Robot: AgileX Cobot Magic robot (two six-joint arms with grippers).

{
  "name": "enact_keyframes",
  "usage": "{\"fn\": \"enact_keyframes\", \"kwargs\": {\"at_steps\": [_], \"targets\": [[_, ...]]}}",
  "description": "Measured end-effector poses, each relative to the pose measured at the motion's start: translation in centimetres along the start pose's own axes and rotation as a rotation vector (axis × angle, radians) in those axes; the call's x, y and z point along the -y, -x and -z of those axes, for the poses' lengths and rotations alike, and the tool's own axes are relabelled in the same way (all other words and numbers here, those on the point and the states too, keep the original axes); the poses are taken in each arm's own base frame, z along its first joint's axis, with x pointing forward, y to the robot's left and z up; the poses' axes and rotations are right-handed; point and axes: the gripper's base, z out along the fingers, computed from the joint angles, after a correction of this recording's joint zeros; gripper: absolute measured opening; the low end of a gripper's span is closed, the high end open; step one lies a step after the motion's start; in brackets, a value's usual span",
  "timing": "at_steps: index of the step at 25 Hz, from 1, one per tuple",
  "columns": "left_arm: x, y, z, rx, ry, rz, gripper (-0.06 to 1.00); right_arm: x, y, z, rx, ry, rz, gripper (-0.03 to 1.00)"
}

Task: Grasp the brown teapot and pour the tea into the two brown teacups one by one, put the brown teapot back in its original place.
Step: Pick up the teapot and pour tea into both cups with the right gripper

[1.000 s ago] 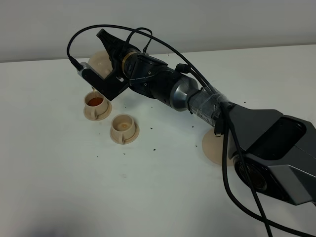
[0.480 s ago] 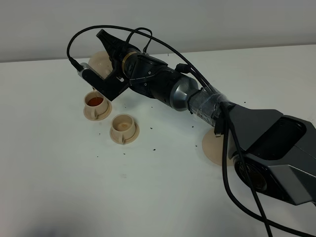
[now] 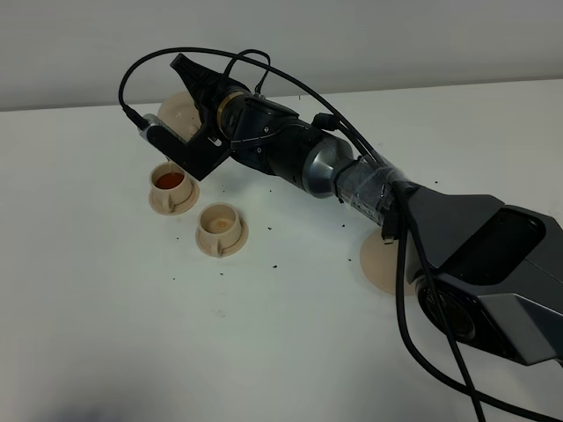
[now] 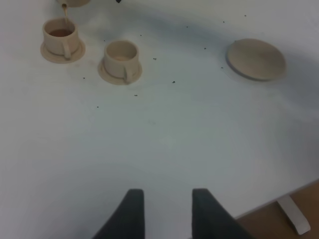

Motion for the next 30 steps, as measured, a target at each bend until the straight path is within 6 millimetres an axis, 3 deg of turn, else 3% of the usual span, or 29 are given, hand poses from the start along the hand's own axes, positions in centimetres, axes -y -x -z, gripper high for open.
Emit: {"fn": "enact_keyframes", "kwargs": {"at_steps": [30], "targets": [[0.0, 0.0, 0.0, 0.0, 0.0, -0.001, 0.26, 0.0, 0.0, 0.0, 0.0, 0.0, -0.001, 0.11]]}}
